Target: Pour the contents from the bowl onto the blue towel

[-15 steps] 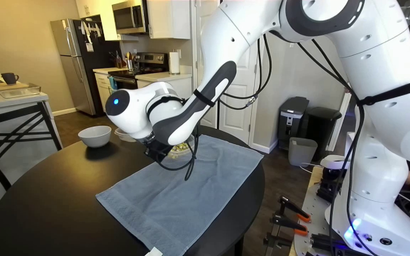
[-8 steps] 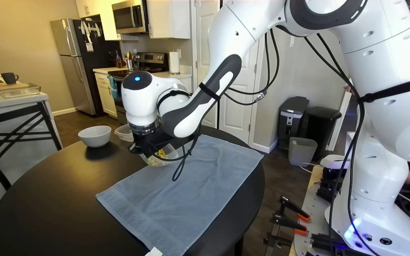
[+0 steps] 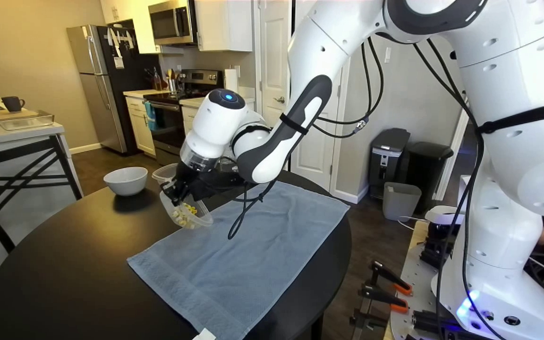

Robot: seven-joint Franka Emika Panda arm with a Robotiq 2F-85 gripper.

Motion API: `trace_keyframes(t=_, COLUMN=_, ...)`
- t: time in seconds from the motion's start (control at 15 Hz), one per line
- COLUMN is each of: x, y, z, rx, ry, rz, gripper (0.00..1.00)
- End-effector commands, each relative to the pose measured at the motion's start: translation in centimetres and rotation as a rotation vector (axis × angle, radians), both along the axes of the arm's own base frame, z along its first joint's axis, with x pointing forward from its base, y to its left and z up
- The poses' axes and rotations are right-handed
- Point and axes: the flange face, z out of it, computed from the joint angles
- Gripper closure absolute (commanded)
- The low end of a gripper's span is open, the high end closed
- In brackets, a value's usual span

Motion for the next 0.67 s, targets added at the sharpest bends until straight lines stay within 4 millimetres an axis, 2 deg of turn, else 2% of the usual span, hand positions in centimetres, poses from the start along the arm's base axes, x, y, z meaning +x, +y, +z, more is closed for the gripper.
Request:
trace_keyframes(t=0.0, x=-2.8, y=0.0, z=1.3, rx=0.055, ry=0.036, rz=0.02, gripper=0.98)
trace_keyframes(t=0.13, x=-3.9, y=0.7, z=1.6, rx=0.061, ry=0.069, rz=0.022, gripper=0.98)
trace_keyframes(t=0.6, x=-5.1, y=0.9, z=6.9, rx=0.058, ry=-0.027, rz=0.02, gripper=0.98)
